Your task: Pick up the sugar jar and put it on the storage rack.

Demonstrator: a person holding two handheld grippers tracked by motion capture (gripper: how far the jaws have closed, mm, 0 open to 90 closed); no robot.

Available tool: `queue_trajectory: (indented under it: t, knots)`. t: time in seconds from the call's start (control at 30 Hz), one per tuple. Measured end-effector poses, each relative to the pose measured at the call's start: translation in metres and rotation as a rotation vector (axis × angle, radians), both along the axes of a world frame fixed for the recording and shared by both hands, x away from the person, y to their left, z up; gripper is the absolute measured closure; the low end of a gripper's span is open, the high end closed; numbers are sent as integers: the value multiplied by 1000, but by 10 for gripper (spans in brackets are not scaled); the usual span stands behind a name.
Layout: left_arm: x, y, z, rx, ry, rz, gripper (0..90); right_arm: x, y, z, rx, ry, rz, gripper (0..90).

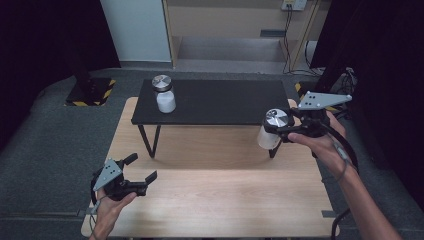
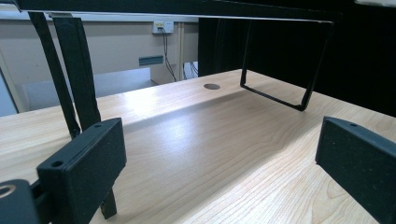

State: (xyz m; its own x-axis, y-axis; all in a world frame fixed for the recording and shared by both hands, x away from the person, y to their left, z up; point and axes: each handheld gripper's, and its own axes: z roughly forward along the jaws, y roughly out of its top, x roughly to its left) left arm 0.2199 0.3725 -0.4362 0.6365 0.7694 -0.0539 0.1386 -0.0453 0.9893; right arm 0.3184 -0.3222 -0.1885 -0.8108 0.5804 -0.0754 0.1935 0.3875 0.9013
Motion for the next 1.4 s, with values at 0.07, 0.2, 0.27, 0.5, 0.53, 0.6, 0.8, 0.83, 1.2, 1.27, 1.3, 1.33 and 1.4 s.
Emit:
queue_trajectory:
  t: [0.07,0.2,0.27,0.5,0.53,0.6,0.8,0.83,1.2,1.27,1.3,1.33,1.4]
  knots:
    - [0,0,0,0,1,-1,7,4,4,5,-1,0,-16,347]
    - [1,0,0,3,3,-2,7,16,11,14,5,11,-52,347]
    - [2,0,0,5,3,-4,7,22,15,19,6,16,-75,347]
    - [2,1,0,4,3,-4,7,46,33,28,3,15,-177,347]
    - [2,1,-1,0,4,-3,7,49,36,28,1,13,-194,347]
    - [3,1,-1,1,5,-4,7,55,40,28,-4,12,-224,347]
    - [4,1,-1,3,6,-10,7,69,48,27,-5,20,-297,347]
    - [4,1,-1,3,6,-10,7,71,49,27,-9,21,-306,347]
    - [5,1,-1,-1,7,-13,7,83,57,21,-24,34,-368,347]
    - [5,1,-1,0,8,-14,7,85,58,19,-26,37,-369,347]
    - [5,1,-1,1,7,-15,7,85,59,18,-27,39,-370,347]
    - [5,1,-1,2,7,-16,7,87,60,17,-29,41,-368,347]
    - [5,1,-1,4,7,-17,8,89,61,16,-28,51,-367,347]
